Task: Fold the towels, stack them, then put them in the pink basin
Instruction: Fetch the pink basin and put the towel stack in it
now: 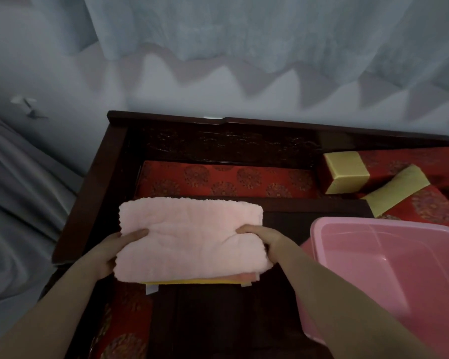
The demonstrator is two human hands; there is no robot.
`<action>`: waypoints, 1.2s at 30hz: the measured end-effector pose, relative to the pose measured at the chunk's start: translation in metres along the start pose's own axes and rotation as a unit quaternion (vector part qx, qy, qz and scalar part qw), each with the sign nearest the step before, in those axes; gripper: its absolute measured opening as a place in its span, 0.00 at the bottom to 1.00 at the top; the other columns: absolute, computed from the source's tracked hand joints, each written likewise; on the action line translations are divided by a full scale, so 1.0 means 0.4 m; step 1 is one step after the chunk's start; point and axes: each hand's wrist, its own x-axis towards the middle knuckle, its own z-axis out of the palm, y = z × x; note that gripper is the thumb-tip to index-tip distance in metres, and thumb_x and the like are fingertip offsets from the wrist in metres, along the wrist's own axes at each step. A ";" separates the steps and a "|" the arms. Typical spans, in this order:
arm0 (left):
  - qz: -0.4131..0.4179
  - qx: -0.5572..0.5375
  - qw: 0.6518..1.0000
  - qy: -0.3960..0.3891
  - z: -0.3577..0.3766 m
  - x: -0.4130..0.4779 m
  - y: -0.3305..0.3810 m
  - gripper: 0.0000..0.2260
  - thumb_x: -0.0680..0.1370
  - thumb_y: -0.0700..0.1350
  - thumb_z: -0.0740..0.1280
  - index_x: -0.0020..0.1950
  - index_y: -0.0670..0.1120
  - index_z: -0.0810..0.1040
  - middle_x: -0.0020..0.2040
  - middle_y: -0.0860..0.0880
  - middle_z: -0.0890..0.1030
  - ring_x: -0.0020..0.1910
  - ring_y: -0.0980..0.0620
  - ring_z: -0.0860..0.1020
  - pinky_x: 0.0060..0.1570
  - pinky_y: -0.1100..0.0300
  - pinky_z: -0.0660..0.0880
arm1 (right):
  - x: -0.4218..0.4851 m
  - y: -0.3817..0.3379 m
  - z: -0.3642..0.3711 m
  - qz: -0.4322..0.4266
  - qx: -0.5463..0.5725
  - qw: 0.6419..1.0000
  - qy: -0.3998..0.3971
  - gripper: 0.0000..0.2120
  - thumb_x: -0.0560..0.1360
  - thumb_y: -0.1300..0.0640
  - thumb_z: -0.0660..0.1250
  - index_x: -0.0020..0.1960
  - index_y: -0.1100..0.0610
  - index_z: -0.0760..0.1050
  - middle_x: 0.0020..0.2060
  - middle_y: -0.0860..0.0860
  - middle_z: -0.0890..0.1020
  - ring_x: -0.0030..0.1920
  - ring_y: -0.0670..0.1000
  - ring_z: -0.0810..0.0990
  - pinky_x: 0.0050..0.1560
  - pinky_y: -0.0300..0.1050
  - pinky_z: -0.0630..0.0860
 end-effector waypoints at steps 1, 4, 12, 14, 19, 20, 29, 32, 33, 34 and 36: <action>0.002 0.002 1.000 0.003 0.002 -0.015 0.005 0.26 0.64 0.49 0.75 0.60 0.44 0.77 0.54 0.41 0.83 0.54 0.42 0.80 0.52 0.49 0.76 | -0.008 0.002 0.002 -0.011 0.011 1.000 -0.012 0.11 0.65 0.54 0.77 0.42 0.58 0.81 0.38 0.56 0.84 0.42 0.55 0.82 0.49 0.49 0.79; 0.016 -0.003 1.000 0.010 0.017 -0.071 0.030 0.26 0.63 0.49 0.75 0.59 0.44 0.77 0.54 0.41 0.83 0.53 0.41 0.81 0.52 0.48 0.77 | -0.056 -0.016 -0.006 -0.060 -0.007 0.997 -0.042 0.21 0.62 0.53 0.79 0.51 0.60 0.81 0.47 0.57 0.86 0.50 0.56 0.84 0.58 0.52 0.78; 0.102 -0.057 0.993 -0.001 0.186 -0.314 0.193 0.10 0.71 0.46 0.72 0.51 0.45 0.81 0.42 0.46 0.86 0.34 0.51 0.84 0.45 0.53 0.78 | -0.326 -0.113 -0.179 -0.240 -0.019 0.971 -0.008 0.29 0.64 0.47 0.77 0.58 0.61 0.78 0.51 0.56 0.85 0.51 0.55 0.84 0.54 0.51 0.79; 0.123 -0.055 0.991 -0.021 0.272 -0.403 0.218 0.17 0.58 0.48 0.80 0.43 0.45 0.84 0.42 0.48 0.86 0.33 0.53 0.84 0.36 0.56 0.81 | -0.415 -0.093 -0.274 -0.280 -0.008 0.960 -0.017 0.29 0.66 0.45 0.74 0.61 0.60 0.77 0.52 0.55 0.85 0.52 0.53 0.84 0.50 0.47 0.80; 0.152 -0.030 0.986 -0.058 0.495 -0.551 0.205 0.31 0.45 0.52 0.82 0.46 0.47 0.84 0.48 0.47 0.86 0.41 0.51 0.85 0.39 0.55 0.82 | -0.564 0.018 -0.526 -0.341 0.020 0.940 -0.019 0.17 0.75 0.46 0.65 0.62 0.48 0.71 0.50 0.46 0.83 0.44 0.44 0.83 0.36 0.38 0.79; 0.154 -0.023 0.986 -0.061 0.553 -0.573 0.185 0.33 0.44 0.52 0.83 0.47 0.48 0.84 0.47 0.47 0.86 0.40 0.51 0.85 0.37 0.55 0.81 | -0.583 0.050 -0.582 -0.337 0.016 0.941 -0.015 0.13 0.76 0.45 0.64 0.59 0.45 0.71 0.48 0.44 0.82 0.44 0.44 0.82 0.35 0.38 0.79; 0.135 0.031 0.990 -0.031 0.927 -0.594 0.002 0.39 0.47 0.57 0.82 0.54 0.42 0.82 0.49 0.44 0.86 0.48 0.46 0.84 0.49 0.53 0.79 | -0.602 0.251 -0.911 -0.272 -0.012 0.962 -0.027 0.09 0.75 0.48 0.65 0.55 0.47 0.74 0.46 0.48 0.86 0.47 0.49 0.84 0.43 0.45 0.82; 0.106 0.067 0.992 -0.005 0.991 -0.552 -0.054 0.27 0.64 0.53 0.78 0.57 0.38 0.80 0.53 0.40 0.84 0.53 0.41 0.81 0.55 0.48 0.77 | -0.544 0.281 -0.963 -0.233 0.002 0.972 -0.013 0.16 0.73 0.48 0.69 0.59 0.51 0.75 0.55 0.54 0.83 0.55 0.57 0.81 0.56 0.55 0.78; 0.093 0.083 0.992 -0.001 1.015 -0.530 -0.067 0.25 0.66 0.52 0.77 0.57 0.38 0.80 0.54 0.38 0.83 0.53 0.41 0.81 0.54 0.48 0.76 | -0.522 0.293 -0.981 -0.216 0.009 0.976 -0.005 0.19 0.72 0.48 0.70 0.61 0.53 0.75 0.56 0.56 0.83 0.56 0.58 0.81 0.56 0.55 0.78; 0.080 0.089 0.993 0.004 1.030 -0.511 -0.078 0.24 0.68 0.51 0.76 0.57 0.37 0.79 0.54 0.37 0.83 0.52 0.41 0.81 0.51 0.51 0.77 | -0.498 0.302 -0.988 -0.201 0.012 0.979 0.005 0.20 0.73 0.49 0.70 0.62 0.55 0.75 0.56 0.57 0.82 0.56 0.58 0.81 0.54 0.54 0.78; 0.059 0.083 0.995 0.006 1.058 -0.470 -0.094 0.21 0.70 0.48 0.75 0.58 0.37 0.79 0.53 0.38 0.83 0.49 0.42 0.81 0.45 0.53 0.77 | -0.446 0.315 -0.993 -0.176 0.024 0.984 0.021 0.20 0.73 0.51 0.70 0.62 0.58 0.75 0.56 0.59 0.82 0.54 0.59 0.81 0.49 0.51 0.79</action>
